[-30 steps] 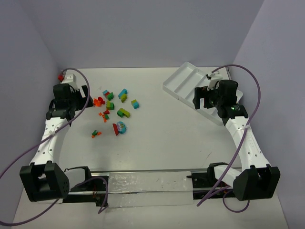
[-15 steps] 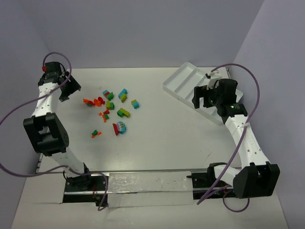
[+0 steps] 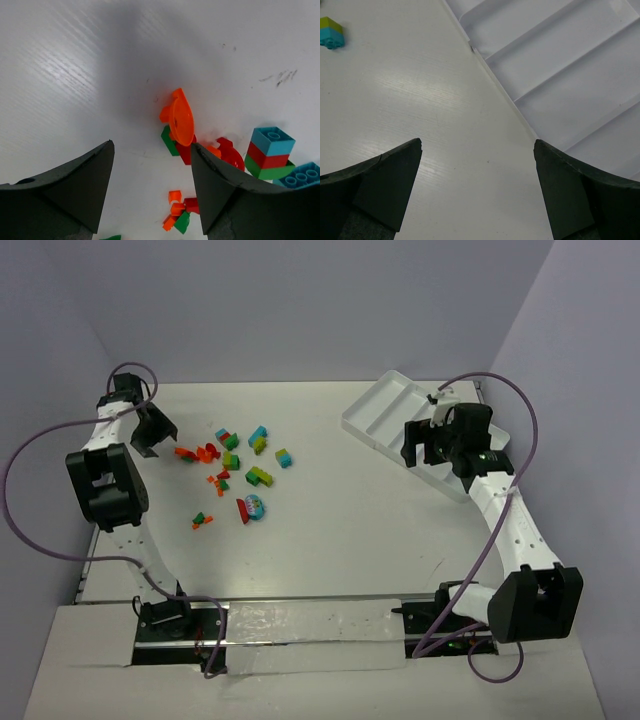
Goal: Sort the legos into containers by color
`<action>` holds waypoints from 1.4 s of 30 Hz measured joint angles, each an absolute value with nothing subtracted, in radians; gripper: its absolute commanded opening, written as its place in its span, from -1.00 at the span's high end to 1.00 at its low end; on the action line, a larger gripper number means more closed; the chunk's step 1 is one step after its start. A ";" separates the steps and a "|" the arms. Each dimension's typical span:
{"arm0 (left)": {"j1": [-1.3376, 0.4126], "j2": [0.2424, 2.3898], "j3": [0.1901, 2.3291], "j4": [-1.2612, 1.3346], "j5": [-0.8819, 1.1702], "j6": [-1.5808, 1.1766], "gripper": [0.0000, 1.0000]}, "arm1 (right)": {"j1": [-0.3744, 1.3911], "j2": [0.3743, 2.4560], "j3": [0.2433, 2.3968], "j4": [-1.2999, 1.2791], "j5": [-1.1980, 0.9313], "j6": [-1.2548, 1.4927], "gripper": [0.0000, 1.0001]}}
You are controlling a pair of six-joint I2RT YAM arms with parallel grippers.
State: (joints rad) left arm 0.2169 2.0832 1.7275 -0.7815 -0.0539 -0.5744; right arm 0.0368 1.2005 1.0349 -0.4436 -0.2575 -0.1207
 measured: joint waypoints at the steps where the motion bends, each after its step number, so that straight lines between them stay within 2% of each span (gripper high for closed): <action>1: 0.217 2.102 1.733 -0.782 -0.051 -0.578 -0.42 | 0.037 1.204 1.036 -0.443 -0.258 -0.121 -1.00; 12: 0.217 2.187 1.758 -0.789 -0.024 -0.600 -0.26 | 0.037 1.261 1.055 -0.444 -0.264 -0.120 -1.00; 24: 0.217 2.191 1.760 -0.789 0.026 -0.608 -0.22 | 0.037 1.274 1.074 -0.448 -0.265 -0.120 -1.00; 42: 0.219 2.227 1.761 -0.781 0.112 -0.624 -0.05 | 0.037 1.282 1.080 -0.451 -0.274 -0.120 -1.00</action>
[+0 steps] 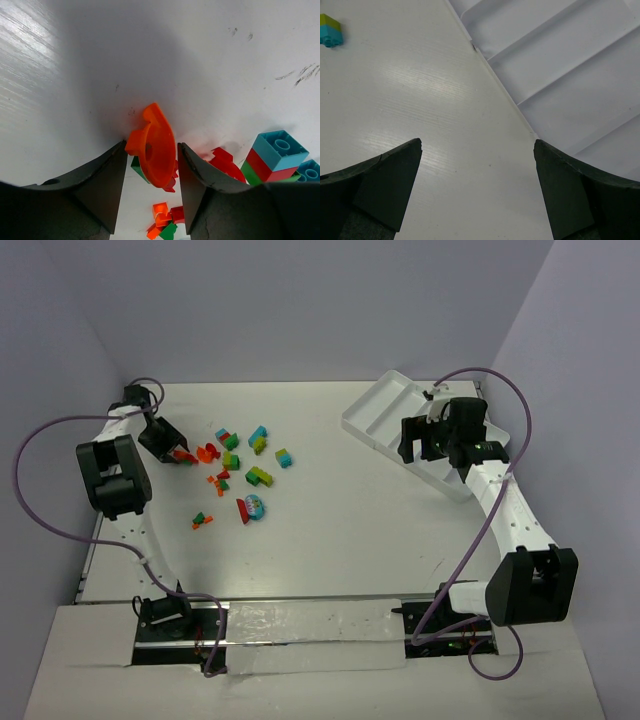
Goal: Sort the legos into containers by color
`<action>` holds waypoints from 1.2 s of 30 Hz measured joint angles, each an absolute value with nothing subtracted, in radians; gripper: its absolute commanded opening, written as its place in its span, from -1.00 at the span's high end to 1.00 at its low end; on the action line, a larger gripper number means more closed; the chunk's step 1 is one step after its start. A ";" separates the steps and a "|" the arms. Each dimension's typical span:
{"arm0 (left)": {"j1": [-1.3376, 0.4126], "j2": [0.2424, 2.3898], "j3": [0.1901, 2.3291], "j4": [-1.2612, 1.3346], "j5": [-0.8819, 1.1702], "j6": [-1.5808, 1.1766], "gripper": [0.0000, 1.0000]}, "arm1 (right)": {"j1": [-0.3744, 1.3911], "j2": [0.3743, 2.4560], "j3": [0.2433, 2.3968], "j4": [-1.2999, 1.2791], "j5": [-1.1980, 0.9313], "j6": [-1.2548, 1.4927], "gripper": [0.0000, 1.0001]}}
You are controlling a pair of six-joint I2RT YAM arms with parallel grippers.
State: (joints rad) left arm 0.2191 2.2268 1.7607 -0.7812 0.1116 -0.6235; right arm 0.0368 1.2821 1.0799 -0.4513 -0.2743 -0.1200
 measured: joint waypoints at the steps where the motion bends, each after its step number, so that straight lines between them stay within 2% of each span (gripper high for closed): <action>1: 0.220 2.227 1.761 -0.780 0.113 -0.624 -0.03 | 0.037 1.282 1.080 -0.452 -0.275 -0.120 -1.00; 7: 0.232 2.237 1.770 -0.779 0.133 -0.623 0.18 | 0.037 1.293 1.089 -0.459 -0.279 -0.120 -1.00; 13: 0.239 2.239 1.767 -0.774 0.144 -0.620 0.22 | 0.037 1.299 1.100 -0.462 -0.283 -0.119 -1.00; 21: 0.239 2.170 1.656 -0.737 0.152 -0.614 0.49 | 0.037 1.294 1.100 -0.466 -0.312 -0.116 -1.00; 25: 0.239 2.099 1.584 -0.727 0.161 -0.611 0.74 | 0.037 1.274 1.100 -0.466 -0.343 -0.112 -1.00; 27: 0.239 2.058 1.564 -0.719 0.165 -0.607 0.97 | 0.037 1.262 1.100 -0.466 -0.362 -0.110 -1.00; 36: 0.226 1.823 1.459 -0.642 0.198 -0.587 1.00 | 0.047 1.246 1.114 -0.463 -0.500 -0.082 -1.00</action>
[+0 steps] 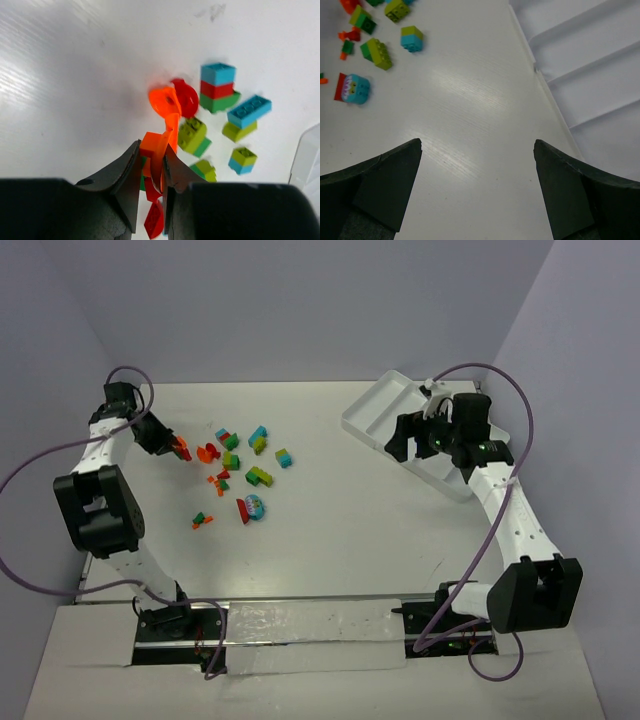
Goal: Sort the legos into containers by color
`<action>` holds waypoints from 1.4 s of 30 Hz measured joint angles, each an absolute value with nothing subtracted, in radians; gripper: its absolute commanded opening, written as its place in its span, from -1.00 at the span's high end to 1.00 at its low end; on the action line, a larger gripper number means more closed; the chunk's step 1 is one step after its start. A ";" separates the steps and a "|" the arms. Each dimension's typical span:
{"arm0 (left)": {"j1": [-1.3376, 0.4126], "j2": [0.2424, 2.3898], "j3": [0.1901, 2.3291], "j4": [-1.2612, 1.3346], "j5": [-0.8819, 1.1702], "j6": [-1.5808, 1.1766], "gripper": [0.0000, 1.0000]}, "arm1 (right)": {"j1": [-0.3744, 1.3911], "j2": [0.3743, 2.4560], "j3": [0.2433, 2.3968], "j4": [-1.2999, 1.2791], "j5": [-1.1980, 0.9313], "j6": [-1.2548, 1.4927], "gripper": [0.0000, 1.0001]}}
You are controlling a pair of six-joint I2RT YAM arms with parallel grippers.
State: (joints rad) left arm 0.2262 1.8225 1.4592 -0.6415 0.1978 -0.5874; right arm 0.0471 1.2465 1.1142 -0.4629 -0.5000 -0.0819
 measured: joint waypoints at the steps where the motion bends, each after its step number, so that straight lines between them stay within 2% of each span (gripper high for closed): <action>1: 0.215 1.788 1.438 -0.633 0.196 -0.587 1.00 | 0.057 1.246 1.121 -0.461 -0.518 -0.073 -1.00; 7: 0.061 1.626 1.341 -0.579 0.159 -0.604 1.00 | 0.201 1.274 1.202 -0.431 -0.571 -0.011 -1.00; 14: -0.122 1.541 1.284 -0.527 0.109 -0.673 1.00 | 0.401 1.420 1.304 -0.345 -0.586 0.091 -1.00; 26: -0.156 1.527 1.222 -0.470 0.203 -0.853 1.00 | 0.576 1.695 1.402 -0.234 -0.575 0.230 -0.99; 34: -0.161 1.558 1.220 -0.462 0.248 -0.919 0.99 | 0.656 1.806 1.528 -0.208 -0.512 0.238 -0.56; 42: -0.165 1.563 1.219 -0.462 0.271 -0.941 1.00 | 0.698 1.926 1.649 -0.199 -0.478 0.253 -0.38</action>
